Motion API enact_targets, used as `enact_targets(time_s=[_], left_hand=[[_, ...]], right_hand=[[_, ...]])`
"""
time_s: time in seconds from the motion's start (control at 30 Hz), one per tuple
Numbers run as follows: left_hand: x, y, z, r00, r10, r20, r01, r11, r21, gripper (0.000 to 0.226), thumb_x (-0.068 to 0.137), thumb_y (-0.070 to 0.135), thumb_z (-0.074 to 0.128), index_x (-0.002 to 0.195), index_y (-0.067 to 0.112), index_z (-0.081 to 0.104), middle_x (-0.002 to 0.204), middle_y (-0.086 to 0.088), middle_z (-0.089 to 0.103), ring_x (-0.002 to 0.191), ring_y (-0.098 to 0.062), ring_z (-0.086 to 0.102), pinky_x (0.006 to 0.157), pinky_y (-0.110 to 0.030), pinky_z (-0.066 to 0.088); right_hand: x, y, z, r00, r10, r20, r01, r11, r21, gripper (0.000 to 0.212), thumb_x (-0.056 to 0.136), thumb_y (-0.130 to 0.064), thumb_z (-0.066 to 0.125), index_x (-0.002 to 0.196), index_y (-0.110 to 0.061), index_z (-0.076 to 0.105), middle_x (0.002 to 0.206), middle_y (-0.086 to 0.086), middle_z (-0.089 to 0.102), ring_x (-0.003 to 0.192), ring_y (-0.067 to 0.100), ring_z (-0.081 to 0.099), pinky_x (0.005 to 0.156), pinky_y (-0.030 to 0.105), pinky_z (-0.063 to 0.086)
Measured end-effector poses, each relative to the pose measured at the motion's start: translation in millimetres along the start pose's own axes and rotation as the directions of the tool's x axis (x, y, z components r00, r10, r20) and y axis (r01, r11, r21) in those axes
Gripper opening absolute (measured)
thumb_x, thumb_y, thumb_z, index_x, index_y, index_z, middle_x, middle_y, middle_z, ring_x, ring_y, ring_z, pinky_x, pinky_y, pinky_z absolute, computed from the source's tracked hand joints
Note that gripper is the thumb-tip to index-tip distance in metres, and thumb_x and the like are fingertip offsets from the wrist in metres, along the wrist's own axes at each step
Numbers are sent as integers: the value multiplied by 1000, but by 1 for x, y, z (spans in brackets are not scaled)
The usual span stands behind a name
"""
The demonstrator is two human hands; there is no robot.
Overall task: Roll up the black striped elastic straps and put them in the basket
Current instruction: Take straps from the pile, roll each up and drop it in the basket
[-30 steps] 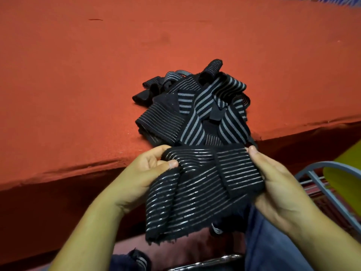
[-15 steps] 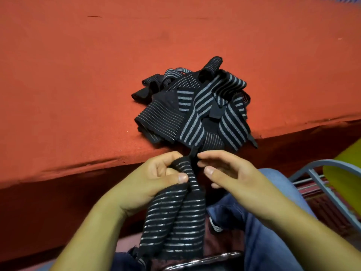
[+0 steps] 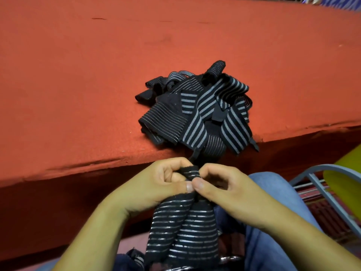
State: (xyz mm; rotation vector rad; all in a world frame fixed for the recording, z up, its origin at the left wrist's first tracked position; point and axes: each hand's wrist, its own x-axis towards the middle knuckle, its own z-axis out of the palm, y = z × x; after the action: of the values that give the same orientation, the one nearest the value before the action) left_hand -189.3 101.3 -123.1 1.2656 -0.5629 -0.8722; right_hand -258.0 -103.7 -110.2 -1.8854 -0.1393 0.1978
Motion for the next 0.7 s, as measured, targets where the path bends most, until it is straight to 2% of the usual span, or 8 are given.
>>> enact_targets(time_s=[0.1,0.17,0.23,0.3,0.4,0.47,0.57,0.7], left_hand=[[0,1,0,1000,-4,13,4,1000,26,9,91,18,73,97,24,71,63,4,62,51,-5,55,51,-17,43],[1,0,3,1000,-11,15,11,999,34,12,87,24,76,99,25,71,65,2,63,53,-7,56,52,-19,44],[1,0,3,1000,-12,3,12,1000,7,16,87,23,75,102,24,70,65,0,63,52,-7,55,51,-19,44],[0,1,1,1000,9,-23,-10,1000,-15,16,87,21,74,102,24,69,64,-1,62,49,-6,52,49,-17,43],[-1,5,5,999,36,-40,-38,998,-52,10,95,14,72,101,15,64,63,0,67,49,-6,58,50,-16,46],[-1,6,9,998,32,-50,-36,995,-91,10,93,7,64,100,8,57,64,-2,70,51,-8,64,51,-15,50],[-2,12,8,985,58,-164,-77,991,-112,6,94,10,65,97,13,61,57,3,63,43,-2,55,43,-11,43],[-6,18,-3,941,115,-317,-132,991,-33,10,90,15,59,99,12,57,46,5,55,37,3,47,39,-10,39]], right_hand=[[-3,2,0,999,-1,41,0,1000,29,32,85,-57,70,103,-30,68,94,-11,69,80,6,62,75,36,53],[-3,2,2,997,-6,75,3,999,39,35,86,-58,72,111,-34,67,100,-8,69,85,8,63,78,40,56],[-2,2,3,998,-27,56,27,1000,-6,45,84,-70,72,102,-28,68,94,-1,69,84,13,61,81,53,54],[-2,2,0,999,-44,27,45,997,-57,52,82,-75,69,82,-23,65,82,-3,65,75,13,56,73,52,50],[-4,5,-1,998,-23,62,19,998,61,38,93,-48,73,67,-24,59,72,-4,67,71,13,61,67,35,52],[-4,8,0,996,16,82,-33,978,205,30,95,-36,72,69,-24,62,79,5,75,76,16,70,74,30,59],[-2,16,1,997,71,-12,-66,967,247,33,98,-38,68,68,-25,65,87,9,78,82,19,73,82,37,59],[-1,25,-1,988,146,-54,-128,959,254,35,87,-41,62,76,-8,64,88,8,78,78,19,74,75,31,59]])
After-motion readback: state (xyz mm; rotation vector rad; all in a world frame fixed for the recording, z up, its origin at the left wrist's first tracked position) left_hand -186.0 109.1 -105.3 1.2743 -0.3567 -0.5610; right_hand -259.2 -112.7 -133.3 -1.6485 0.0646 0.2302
